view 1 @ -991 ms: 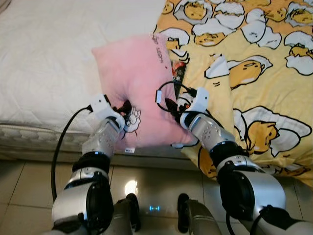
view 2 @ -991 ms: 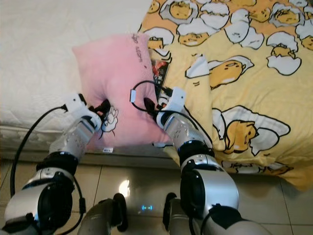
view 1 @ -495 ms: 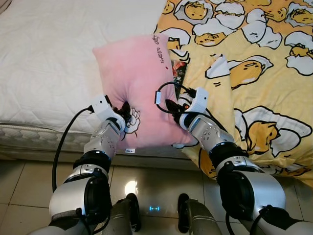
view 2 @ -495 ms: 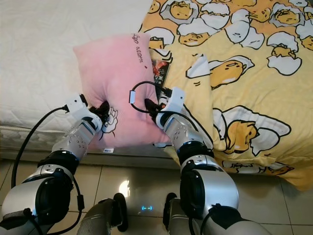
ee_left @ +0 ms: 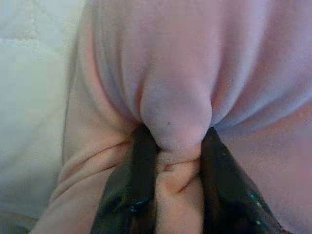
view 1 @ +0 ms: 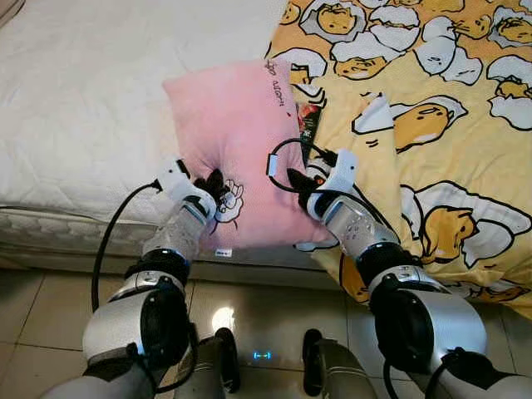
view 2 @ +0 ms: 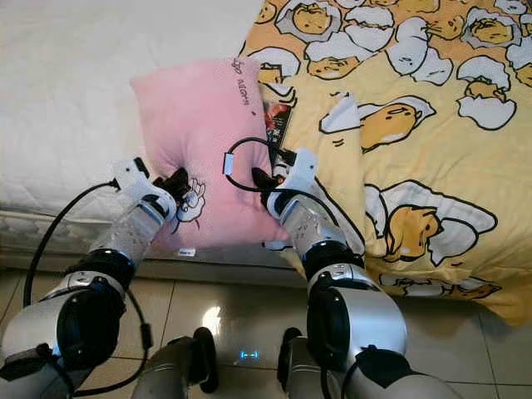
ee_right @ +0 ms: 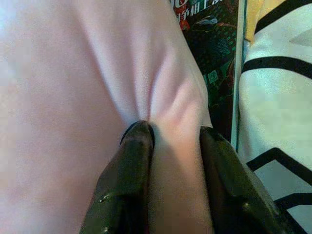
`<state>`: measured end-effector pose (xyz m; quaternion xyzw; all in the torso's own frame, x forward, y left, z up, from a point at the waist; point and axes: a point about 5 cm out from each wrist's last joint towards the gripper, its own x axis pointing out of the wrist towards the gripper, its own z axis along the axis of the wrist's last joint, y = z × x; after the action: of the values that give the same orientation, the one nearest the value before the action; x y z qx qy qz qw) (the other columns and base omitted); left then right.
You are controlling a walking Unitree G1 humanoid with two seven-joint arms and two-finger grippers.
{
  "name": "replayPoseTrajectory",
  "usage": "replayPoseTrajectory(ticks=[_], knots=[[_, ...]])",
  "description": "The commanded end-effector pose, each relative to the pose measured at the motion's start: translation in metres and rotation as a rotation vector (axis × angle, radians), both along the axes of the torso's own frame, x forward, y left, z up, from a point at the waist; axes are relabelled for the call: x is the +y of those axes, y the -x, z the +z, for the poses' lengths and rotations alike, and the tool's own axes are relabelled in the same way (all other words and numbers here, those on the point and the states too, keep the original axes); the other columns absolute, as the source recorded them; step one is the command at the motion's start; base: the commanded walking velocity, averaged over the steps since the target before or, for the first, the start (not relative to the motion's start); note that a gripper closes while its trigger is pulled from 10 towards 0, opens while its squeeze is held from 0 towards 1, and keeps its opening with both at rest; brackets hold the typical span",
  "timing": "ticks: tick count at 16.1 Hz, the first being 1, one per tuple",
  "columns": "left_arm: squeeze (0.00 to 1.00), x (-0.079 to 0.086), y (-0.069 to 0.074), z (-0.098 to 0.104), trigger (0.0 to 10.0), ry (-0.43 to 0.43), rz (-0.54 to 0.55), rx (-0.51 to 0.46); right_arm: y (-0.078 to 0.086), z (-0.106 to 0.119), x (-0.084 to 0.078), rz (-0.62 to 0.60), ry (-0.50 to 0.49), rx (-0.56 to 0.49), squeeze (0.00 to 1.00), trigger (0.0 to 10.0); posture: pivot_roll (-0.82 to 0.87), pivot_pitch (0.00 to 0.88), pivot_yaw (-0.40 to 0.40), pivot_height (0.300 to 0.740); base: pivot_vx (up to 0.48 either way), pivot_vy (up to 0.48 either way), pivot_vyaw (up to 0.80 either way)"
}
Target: Clean up the room
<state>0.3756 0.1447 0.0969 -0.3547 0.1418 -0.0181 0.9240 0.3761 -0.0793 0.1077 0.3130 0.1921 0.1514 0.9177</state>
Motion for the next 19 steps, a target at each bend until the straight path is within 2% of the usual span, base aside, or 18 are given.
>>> replayPoseTrajectory(ticks=[1, 4, 8, 11, 17, 19], knots=[[0.0, -0.015, 0.001, -0.002, 0.0, -0.004, -0.064, 0.011, 0.006, -0.01, 0.007, 0.031, -0.017, 0.046, 0.0, 0.0, -0.14, 0.183, -0.006, 0.727, 0.0, 0.0, 0.0], [0.0, -0.016, -0.001, 0.0, 0.0, -0.073, -0.089, -0.003, 0.005, -0.01, 0.003, 0.017, -0.013, 0.041, 0.0, 0.0, -0.13, 0.163, -0.005, 0.727, 0.0, 0.0, 0.0], [0.0, -0.018, -0.002, 0.002, 0.0, -0.112, -0.107, -0.012, 0.003, -0.007, 0.0, 0.006, -0.002, 0.022, 0.0, 0.0, -0.14, 0.124, 0.007, 0.727, 0.0, 0.0, 0.0], [0.0, -0.021, -0.004, 0.005, 0.0, -0.078, -0.108, -0.016, 0.003, -0.007, 0.0, 0.013, 0.012, 0.016, 0.0, 0.0, -0.13, 0.106, 0.007, 0.727, 0.0, 0.0, 0.0], [0.0, -0.019, -0.004, 0.005, 0.0, -0.1, -0.106, -0.021, 0.004, -0.01, 0.0, 0.012, 0.022, 0.026, 0.0, 0.0, -0.13, 0.099, 0.009, 0.727, 0.0, 0.0, 0.0], [0.0, -0.019, -0.013, 0.029, 0.0, -0.322, -0.156, -0.152, -0.003, 0.002, -0.006, -0.014, 0.098, -0.067, 0.0, 0.0, -0.14, 0.097, 0.034, 0.727, 0.0, 0.0, 0.0]])
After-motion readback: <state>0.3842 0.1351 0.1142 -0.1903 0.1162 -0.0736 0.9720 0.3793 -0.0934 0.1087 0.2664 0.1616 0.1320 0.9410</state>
